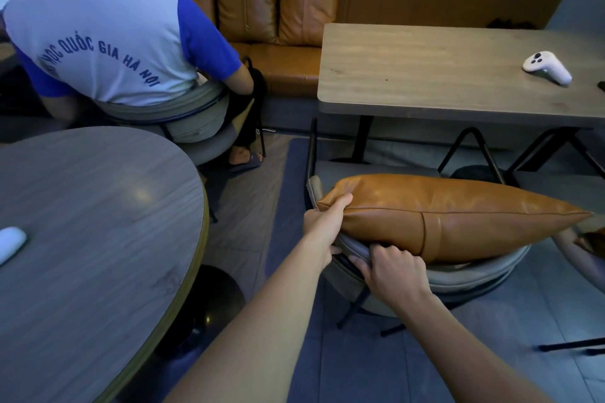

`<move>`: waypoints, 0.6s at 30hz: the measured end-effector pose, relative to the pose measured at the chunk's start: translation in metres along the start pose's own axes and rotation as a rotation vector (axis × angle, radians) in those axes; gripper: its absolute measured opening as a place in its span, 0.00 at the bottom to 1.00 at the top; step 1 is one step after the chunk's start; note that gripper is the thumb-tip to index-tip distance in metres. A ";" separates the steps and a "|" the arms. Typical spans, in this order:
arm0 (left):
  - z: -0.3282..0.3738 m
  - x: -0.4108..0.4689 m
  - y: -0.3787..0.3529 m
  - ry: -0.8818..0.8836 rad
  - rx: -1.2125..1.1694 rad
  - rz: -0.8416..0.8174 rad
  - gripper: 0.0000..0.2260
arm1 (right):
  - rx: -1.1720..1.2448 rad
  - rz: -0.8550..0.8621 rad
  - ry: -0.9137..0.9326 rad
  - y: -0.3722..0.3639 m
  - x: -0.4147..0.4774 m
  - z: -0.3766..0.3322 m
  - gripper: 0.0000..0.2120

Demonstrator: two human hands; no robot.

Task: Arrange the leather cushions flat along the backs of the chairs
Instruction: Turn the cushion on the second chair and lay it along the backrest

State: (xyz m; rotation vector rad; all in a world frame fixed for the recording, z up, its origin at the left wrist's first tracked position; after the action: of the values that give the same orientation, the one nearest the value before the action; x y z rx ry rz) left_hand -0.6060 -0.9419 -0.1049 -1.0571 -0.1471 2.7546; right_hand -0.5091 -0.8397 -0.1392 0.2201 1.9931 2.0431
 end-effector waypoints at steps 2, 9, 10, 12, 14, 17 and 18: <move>-0.001 0.000 -0.003 0.000 -0.007 -0.008 0.32 | 0.018 -0.002 0.007 0.001 0.000 0.004 0.22; 0.002 0.005 -0.009 -0.012 -0.001 0.021 0.32 | 0.009 0.022 0.018 -0.005 0.005 0.011 0.24; 0.001 0.006 -0.009 -0.012 -0.002 0.024 0.31 | 0.031 0.036 0.019 -0.008 0.004 0.012 0.24; 0.001 0.007 -0.009 -0.010 -0.004 0.023 0.28 | 0.051 0.079 0.030 -0.010 0.004 0.013 0.24; 0.001 0.008 -0.009 -0.007 -0.005 0.021 0.27 | 0.061 0.109 0.045 -0.011 0.003 0.012 0.24; 0.000 0.008 -0.010 0.001 -0.015 0.008 0.28 | 0.093 0.149 0.068 -0.013 0.002 0.014 0.23; 0.000 0.008 -0.010 0.004 -0.028 0.009 0.27 | 0.107 0.180 0.092 -0.015 0.002 0.017 0.21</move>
State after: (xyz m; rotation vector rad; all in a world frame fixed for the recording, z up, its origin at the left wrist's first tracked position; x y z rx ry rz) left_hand -0.6101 -0.9301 -0.1088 -1.0726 -0.1819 2.7666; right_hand -0.5040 -0.8225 -0.1538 0.3460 2.2142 2.0891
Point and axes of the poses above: each hand's wrist, its own x-axis towards the middle knuckle, its own y-axis out of the back of the hand, z = x × y, the point moved 1 cm from there along x, towards the middle knuckle, and after that the axes turned 2 degrees about -x, right-handed, at the moved point
